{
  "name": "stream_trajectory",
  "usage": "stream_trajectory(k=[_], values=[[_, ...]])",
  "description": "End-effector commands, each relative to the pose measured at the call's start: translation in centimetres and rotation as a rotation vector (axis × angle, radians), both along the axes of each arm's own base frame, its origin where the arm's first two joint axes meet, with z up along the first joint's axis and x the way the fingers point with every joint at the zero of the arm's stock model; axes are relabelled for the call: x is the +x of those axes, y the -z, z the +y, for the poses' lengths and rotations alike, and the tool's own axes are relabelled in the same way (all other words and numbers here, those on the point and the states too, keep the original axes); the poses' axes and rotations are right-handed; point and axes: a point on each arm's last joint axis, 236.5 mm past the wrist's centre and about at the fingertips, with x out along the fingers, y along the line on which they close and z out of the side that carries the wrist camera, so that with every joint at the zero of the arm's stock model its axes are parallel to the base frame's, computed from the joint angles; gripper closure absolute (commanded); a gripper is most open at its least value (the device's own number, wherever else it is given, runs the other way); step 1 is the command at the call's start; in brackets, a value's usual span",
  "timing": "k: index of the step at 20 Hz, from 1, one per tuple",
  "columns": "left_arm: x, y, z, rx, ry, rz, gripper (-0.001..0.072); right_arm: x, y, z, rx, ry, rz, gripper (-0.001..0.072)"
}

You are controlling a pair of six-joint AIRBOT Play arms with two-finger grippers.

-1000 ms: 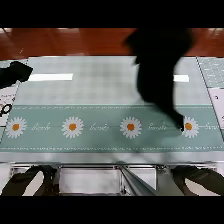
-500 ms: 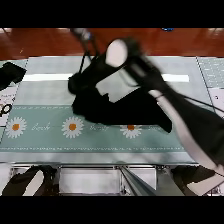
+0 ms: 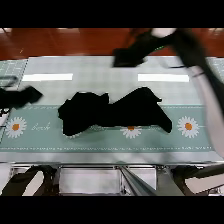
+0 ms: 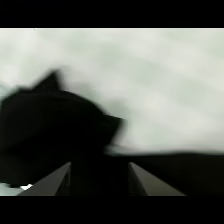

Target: Fold the shirts.

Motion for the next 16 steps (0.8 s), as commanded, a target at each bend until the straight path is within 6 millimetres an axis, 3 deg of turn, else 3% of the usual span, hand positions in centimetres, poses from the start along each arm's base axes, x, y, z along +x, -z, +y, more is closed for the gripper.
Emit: stream_trajectory(k=[1, 3, 6, 8, 10, 12, 16], values=[[-5.3, 5.9, -4.4, -0.153, 0.131, 0.244, 0.0201, -3.1, -1.7, -17.3, -0.284, 0.279, 0.031, 0.0307], [-6.6, 8.1, -5.1, -0.199, 0.115, 0.305, 0.0201, -5.5, -0.2, -21.6, -0.216, 0.417, 0.037, 0.0307], [-8.8, 10.0, -6.5, -0.278, 0.077, 0.389, 0.0201, -10.4, 5.9, -24.9, -0.050, 0.606, 0.083, 0.0307], [-9.5, 11.3, -6.9, -0.312, -0.007, 0.437, 0.0201, -13.8, 10.2, -23.9, 0.091, 0.661, 0.150, 0.0307], [-9.4, 12.4, -7.2, -0.323, -0.080, 0.442, 0.0201, -16.2, 12.8, -21.1, 0.217, 0.626, 0.195, 0.0307], [-9.3, 13.2, -7.8, -0.315, -0.105, 0.439, 0.0201, -18.0, 15.1, -19.7, 0.248, 0.620, 0.254, 0.0307], [-10.0, 15.3, -9.6, -0.293, -0.088, 0.504, 0.0201, -19.3, 17.3, -19.2, 0.250, 0.622, 0.297, 0.0307]])
